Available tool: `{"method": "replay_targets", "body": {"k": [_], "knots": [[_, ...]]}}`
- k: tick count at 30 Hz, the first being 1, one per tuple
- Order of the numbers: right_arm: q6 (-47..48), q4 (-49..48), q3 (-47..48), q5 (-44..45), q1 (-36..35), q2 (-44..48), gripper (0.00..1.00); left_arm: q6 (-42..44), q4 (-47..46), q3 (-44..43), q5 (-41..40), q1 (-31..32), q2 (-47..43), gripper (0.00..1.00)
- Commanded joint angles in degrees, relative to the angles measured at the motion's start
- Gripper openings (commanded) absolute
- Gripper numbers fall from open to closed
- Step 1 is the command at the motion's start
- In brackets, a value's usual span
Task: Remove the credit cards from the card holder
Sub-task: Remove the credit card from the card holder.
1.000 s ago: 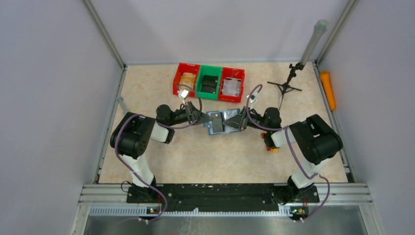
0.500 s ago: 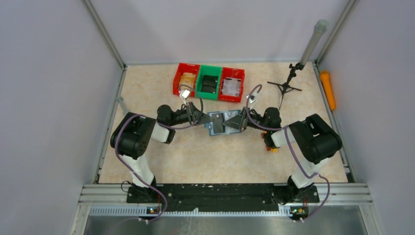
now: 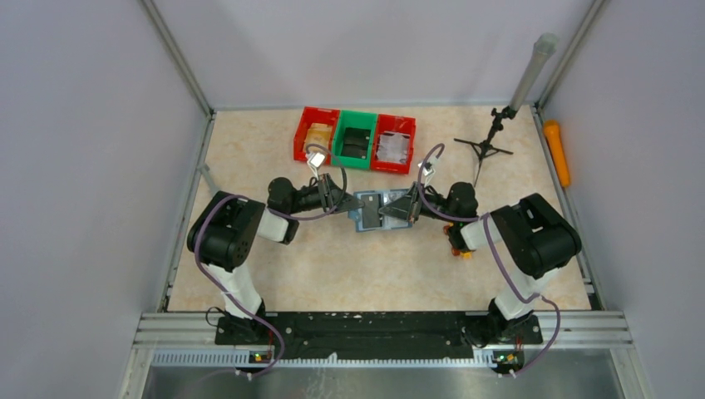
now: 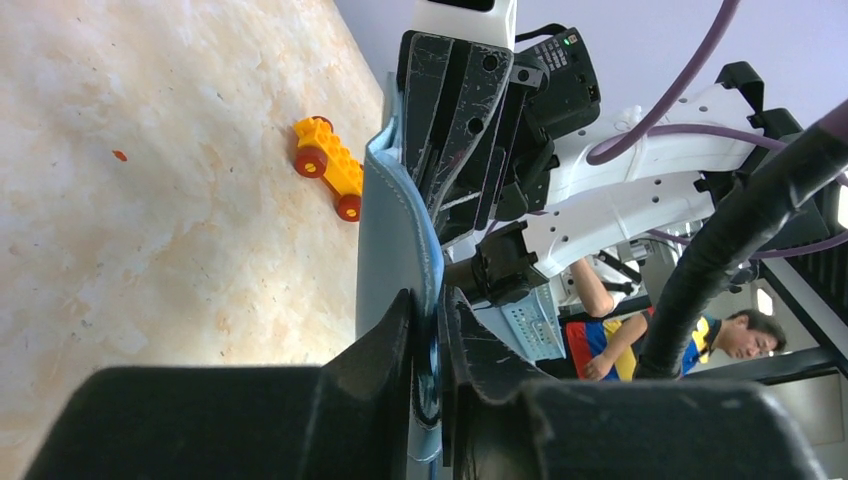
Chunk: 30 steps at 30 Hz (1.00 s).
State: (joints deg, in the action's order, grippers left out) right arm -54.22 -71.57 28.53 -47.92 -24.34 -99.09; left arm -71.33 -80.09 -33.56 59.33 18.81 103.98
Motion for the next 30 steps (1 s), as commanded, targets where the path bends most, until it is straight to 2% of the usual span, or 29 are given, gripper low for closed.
{"method": "replay_targets", "body": {"k": [1, 7, 14, 30], "knots": [[1.3, -3.0, 1.1, 0.7, -0.4, 0.6, 0.00, 1.2, -2.0, -1.2, 1.4, 1.2, -2.8, 0.19], [0.6, -4.4, 0.0, 1.4, 0.7, 1.4, 0.00, 1.3, -1.8, -1.2, 1.2, 1.1, -2.7, 0.22], [0.2, -5.2, -1.2, 2.4, 1.9, 2.1, 0.00, 2.3, -1.0, -0.6, 0.7, 0.8, -3.5, 0.11], [-0.3, -6.4, -3.4, 4.1, 4.9, 2.7, 0.00, 3.3, -0.3, 0.6, -0.6, -0.3, -5.2, 0.09]]}}
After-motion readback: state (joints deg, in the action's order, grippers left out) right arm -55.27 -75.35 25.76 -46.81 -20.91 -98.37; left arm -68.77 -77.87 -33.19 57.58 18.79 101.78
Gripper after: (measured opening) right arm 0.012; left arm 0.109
